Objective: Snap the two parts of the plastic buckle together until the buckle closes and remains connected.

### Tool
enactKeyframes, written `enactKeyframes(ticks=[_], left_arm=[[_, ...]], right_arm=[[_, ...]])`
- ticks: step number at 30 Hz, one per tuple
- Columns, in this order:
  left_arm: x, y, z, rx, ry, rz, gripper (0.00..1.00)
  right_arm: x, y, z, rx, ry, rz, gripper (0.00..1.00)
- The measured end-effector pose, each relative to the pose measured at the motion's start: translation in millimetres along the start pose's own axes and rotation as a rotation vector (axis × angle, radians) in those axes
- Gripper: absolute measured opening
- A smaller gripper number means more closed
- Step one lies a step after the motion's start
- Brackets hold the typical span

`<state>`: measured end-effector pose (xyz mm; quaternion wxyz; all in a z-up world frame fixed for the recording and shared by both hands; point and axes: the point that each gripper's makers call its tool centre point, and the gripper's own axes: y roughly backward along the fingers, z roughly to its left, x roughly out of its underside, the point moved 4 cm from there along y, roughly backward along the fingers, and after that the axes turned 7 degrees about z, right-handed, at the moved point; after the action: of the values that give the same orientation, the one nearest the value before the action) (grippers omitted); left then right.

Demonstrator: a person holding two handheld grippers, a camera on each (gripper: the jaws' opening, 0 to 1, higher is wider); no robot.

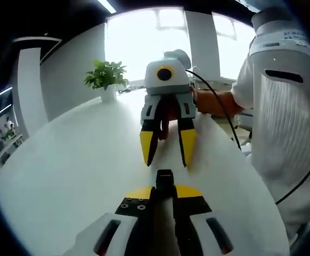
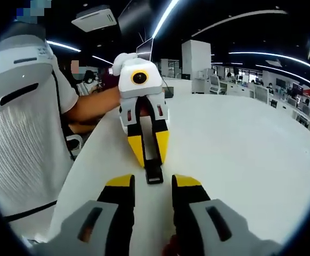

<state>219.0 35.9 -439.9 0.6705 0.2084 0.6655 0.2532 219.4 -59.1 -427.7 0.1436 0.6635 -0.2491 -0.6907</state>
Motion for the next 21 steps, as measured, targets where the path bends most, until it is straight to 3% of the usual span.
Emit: enactKeyframes(ticks=[5, 21], left_arm=[[-0.8, -0.9, 5.4, -0.008, -0.011, 0.005, 0.12], [0.0, 3.5, 32.6, -0.036, -0.015, 0.027, 0.12]], right_arm=[[-4.3, 9.8, -12.0, 0.121, -0.042, -0.020, 0.27], [3.1, 35.2, -23.8, 0.268, -0.143, -0.052, 0.24]])
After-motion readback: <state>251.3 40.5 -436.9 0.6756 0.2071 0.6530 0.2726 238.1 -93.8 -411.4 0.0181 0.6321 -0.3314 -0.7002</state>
